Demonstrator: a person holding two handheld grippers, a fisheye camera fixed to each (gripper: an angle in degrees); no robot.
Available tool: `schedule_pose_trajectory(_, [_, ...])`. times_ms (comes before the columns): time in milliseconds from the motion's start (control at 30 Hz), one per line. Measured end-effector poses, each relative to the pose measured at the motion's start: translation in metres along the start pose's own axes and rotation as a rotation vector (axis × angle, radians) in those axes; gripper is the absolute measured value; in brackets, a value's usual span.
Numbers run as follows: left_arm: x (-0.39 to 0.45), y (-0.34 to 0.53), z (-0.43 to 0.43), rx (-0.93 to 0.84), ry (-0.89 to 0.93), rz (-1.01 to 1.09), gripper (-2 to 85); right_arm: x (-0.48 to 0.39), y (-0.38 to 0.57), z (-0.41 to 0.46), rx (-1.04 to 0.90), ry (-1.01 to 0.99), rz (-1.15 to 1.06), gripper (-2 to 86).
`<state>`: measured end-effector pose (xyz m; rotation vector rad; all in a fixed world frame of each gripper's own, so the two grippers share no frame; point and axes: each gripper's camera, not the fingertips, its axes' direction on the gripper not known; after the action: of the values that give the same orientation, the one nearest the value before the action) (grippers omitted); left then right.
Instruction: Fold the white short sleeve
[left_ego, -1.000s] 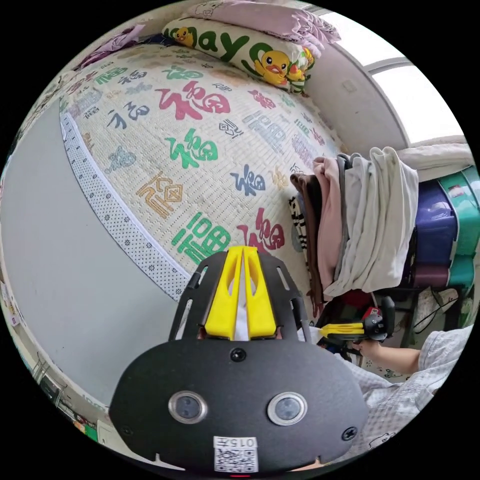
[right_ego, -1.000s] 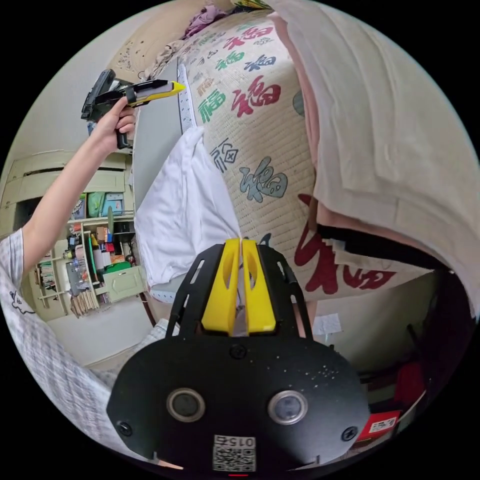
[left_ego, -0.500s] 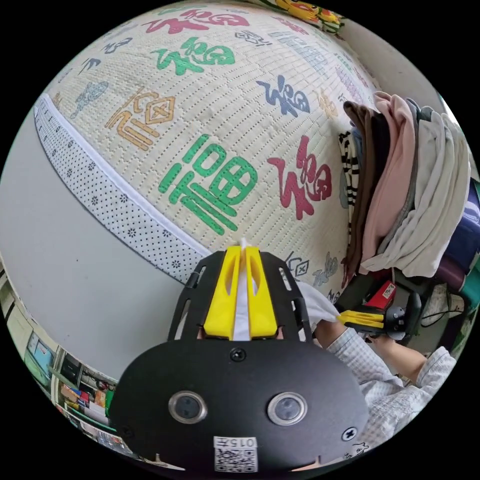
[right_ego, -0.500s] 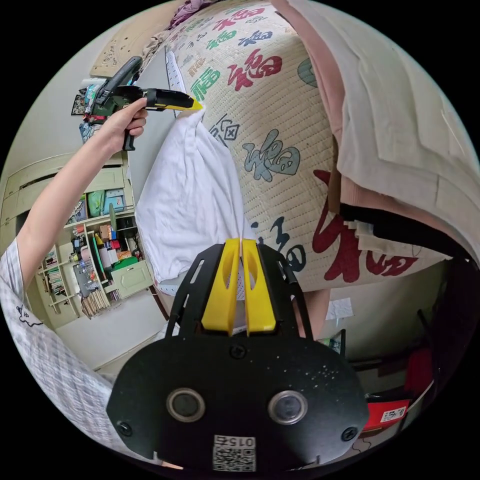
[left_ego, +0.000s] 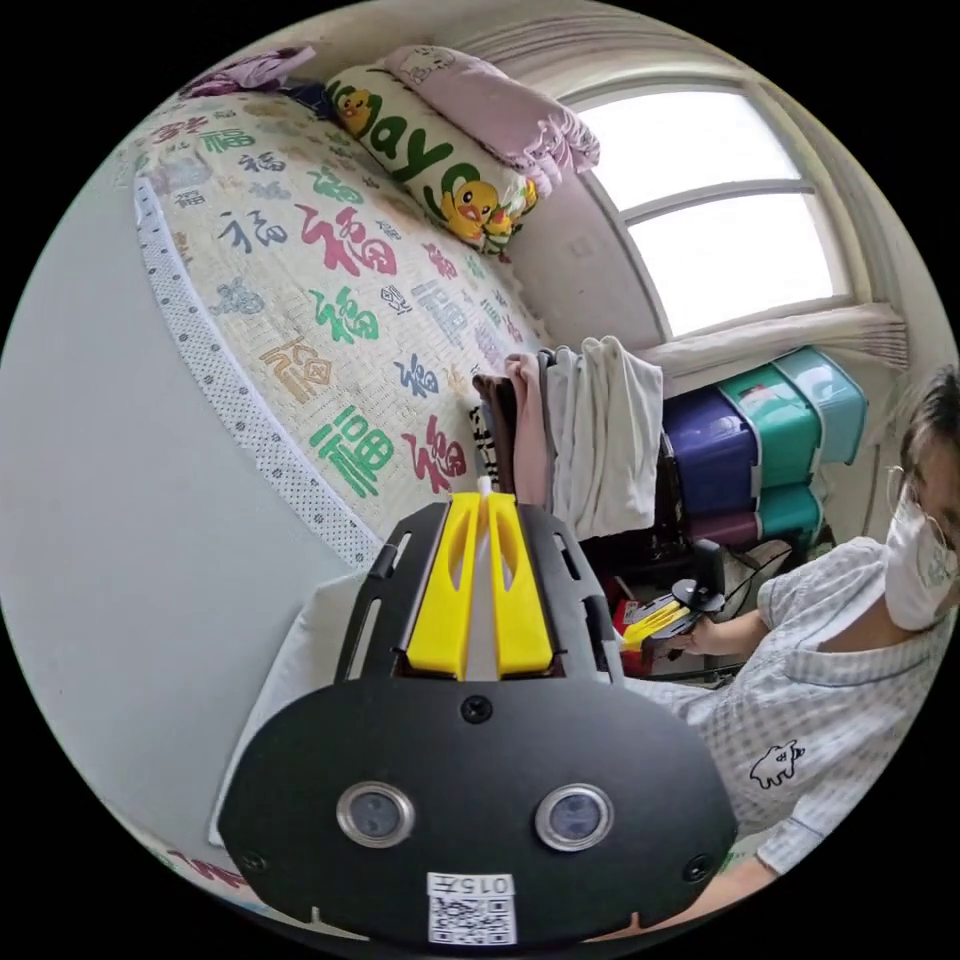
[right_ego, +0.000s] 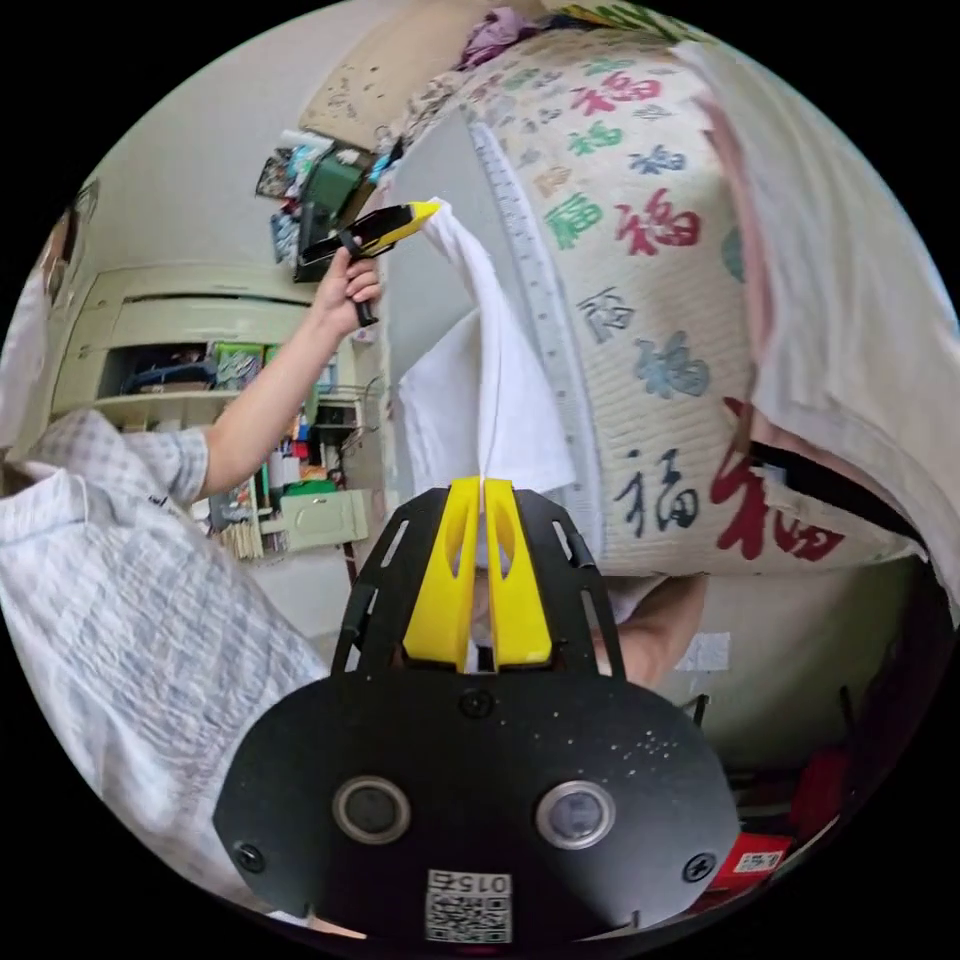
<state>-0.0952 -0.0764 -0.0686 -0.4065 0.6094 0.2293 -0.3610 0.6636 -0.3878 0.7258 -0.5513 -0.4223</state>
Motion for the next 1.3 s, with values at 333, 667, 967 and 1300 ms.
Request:
schedule_pose_trajectory(333, [-0.136,0.22,-0.151,0.175,-0.174,-0.426,0.7,-0.186,-0.105,0.291,-0.435,-0.122,-0.352,-0.1])
schedule_pose_trajectory(667, [-0.177,0.38,-0.216,0.703,-0.023,-0.715,8.5,-0.262,-0.168,0.395,-0.639,0.036,-0.384,-0.2])
schedule_pose_trajectory(967, [-0.193,0.395,-0.21,0.42,-0.249,-0.783,1.6,-0.328,-0.199,0.451,-0.711,0.058,-0.371,-0.1])
schedule_pose_trajectory(1300, [-0.193,0.382,-0.226,0.219,-0.459,-0.663,-0.5,-0.362,-0.24,0.534,-0.744,0.113,-0.239,1.2])
